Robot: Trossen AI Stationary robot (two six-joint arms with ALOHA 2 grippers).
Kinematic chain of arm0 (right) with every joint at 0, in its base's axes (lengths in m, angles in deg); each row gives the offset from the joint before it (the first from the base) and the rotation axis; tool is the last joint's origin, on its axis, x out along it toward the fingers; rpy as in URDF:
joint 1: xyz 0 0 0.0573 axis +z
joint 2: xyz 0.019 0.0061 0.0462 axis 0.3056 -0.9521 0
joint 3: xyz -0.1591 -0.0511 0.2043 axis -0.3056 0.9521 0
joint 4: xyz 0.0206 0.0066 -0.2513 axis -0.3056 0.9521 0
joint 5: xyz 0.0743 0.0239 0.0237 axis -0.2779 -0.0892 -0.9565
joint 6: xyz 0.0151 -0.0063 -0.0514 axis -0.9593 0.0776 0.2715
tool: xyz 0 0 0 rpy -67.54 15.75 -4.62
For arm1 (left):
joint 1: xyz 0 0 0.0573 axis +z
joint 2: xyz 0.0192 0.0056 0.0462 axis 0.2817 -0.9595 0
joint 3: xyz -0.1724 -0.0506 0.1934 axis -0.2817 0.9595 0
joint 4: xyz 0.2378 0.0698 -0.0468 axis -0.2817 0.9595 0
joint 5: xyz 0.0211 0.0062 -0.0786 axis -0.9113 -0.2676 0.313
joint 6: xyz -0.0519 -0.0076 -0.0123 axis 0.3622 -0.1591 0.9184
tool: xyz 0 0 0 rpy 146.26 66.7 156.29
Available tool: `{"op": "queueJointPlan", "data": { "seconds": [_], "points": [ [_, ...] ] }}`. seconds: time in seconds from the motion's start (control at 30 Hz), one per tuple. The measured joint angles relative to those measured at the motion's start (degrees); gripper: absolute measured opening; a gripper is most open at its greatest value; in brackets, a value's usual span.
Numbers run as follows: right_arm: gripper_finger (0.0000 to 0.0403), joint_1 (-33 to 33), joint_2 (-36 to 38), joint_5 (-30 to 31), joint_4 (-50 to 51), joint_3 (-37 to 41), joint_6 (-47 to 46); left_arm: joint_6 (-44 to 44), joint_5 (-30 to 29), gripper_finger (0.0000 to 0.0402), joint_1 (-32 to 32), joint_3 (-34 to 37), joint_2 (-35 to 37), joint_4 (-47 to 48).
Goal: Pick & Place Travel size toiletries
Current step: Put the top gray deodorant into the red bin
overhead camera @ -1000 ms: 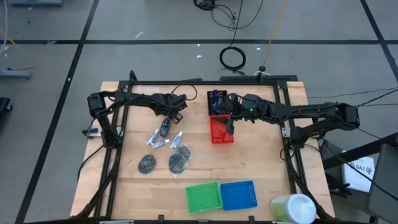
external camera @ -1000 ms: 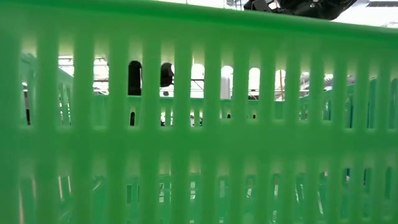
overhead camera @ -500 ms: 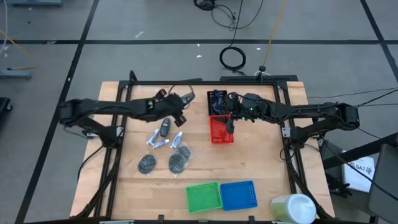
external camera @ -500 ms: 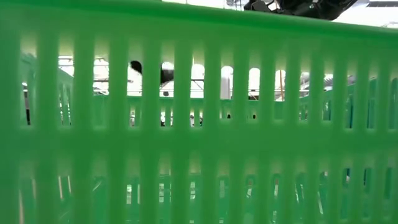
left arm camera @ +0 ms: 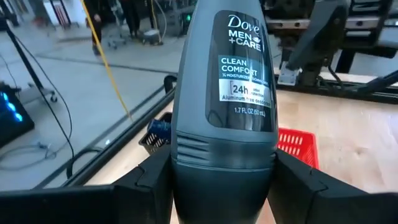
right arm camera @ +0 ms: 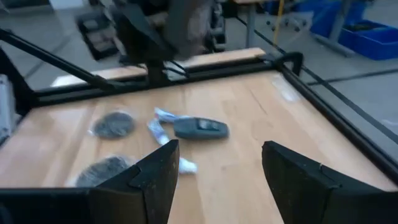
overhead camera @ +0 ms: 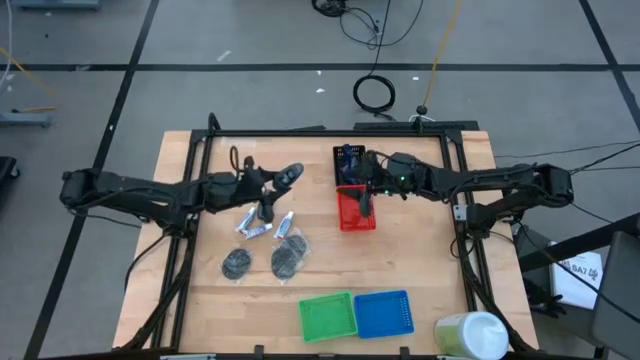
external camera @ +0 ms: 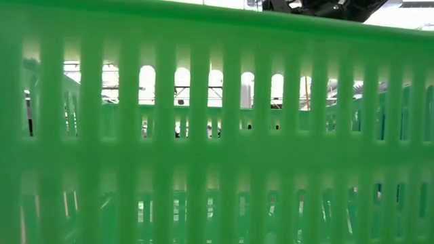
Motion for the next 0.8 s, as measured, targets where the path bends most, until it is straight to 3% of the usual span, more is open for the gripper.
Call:
{"op": "queueJointPlan", "data": {
  "seconds": [0.1, 0.23, 0.5, 0.8],
  "points": [
    [0.0224, 1.5, -4.2, -0.1, -9.2, 0.0, 0.2, -4.0, -1.4, 0.0186, -0.9, 1.9, -0.4, -2.2],
    [0.0245, 2.7, -9.6, -0.2, -18.5, 0.0, 1.1, -8.2, -8.7, 0.0186, -2.9, 0.7, -5.2, -2.2],
    [0.0291, 2.8, -16.1, -4.6, -29.7, 0.0, -4.5, -20.4, -18.5, 0.0187, -6.7, -5.1, -14.9, -2.3],
    [0.0287, 2.6, -19.6, -4.5, -37.3, -0.1, -6.8, -27.5, -19.3, 0.0189, -8.9, -12.0, -21.3, -2.5]
  ]
}}
